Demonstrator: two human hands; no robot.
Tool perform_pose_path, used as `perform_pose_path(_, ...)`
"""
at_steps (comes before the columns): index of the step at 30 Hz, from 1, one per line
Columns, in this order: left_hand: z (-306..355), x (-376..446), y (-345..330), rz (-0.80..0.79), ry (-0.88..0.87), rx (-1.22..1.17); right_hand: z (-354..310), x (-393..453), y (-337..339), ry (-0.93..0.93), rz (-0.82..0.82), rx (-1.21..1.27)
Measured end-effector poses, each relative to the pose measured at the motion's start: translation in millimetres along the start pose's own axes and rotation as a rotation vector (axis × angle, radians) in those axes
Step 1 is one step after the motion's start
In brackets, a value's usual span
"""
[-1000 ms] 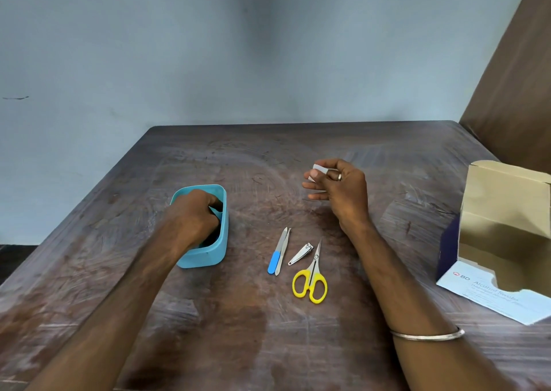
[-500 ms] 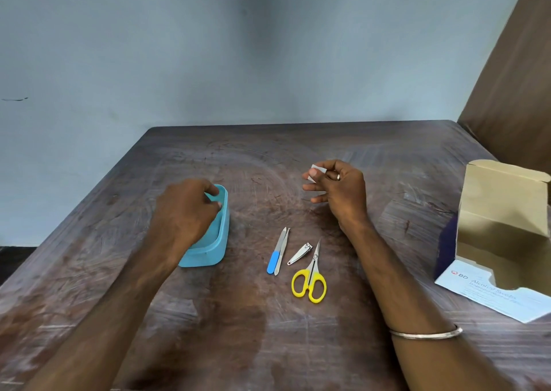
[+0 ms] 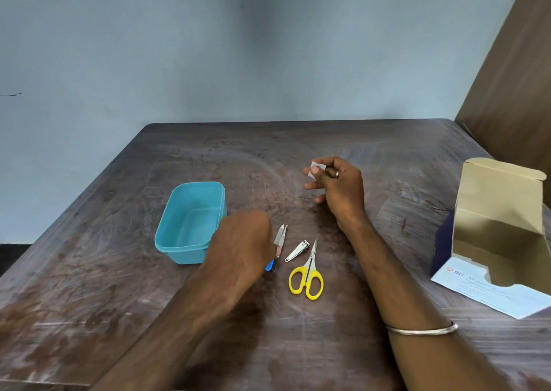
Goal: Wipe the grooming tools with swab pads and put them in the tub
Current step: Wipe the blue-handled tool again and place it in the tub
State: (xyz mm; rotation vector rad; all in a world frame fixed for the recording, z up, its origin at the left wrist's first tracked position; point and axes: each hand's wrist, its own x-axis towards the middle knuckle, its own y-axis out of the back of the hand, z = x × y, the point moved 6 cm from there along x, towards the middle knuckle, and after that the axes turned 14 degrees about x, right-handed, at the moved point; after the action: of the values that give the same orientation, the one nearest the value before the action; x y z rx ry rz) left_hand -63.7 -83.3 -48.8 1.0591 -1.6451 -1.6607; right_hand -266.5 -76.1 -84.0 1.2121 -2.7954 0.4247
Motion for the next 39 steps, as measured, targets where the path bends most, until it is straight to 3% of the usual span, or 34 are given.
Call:
perform_pose_path(10,0,2,-15,-0.077,-0.014,-0.040,0,0,0,-0.001,-0.006,-0.013)
perform_pose_path(17,-6,5,-21,-0.281,0.087,-0.446,-2,-2,0,0.016,-0.006,-0.015)
perform_pose_path(21,-8,7,-21,-0.279,0.111,-0.554,-2,-2,0,0.014,0.005,-0.017)
perform_pose_path(24,-9,9,-18,-0.205,0.112,-0.532,-2,-1,1,0.015,0.021,-0.005)
perform_pose_path(30,-7,16,11,0.094,0.078,-0.478,1,0,0,0.008,0.013,0.010)
perform_pose_path(39,8,53,20,0.523,0.074,-0.687,3,0,3,-0.017,0.075,0.073)
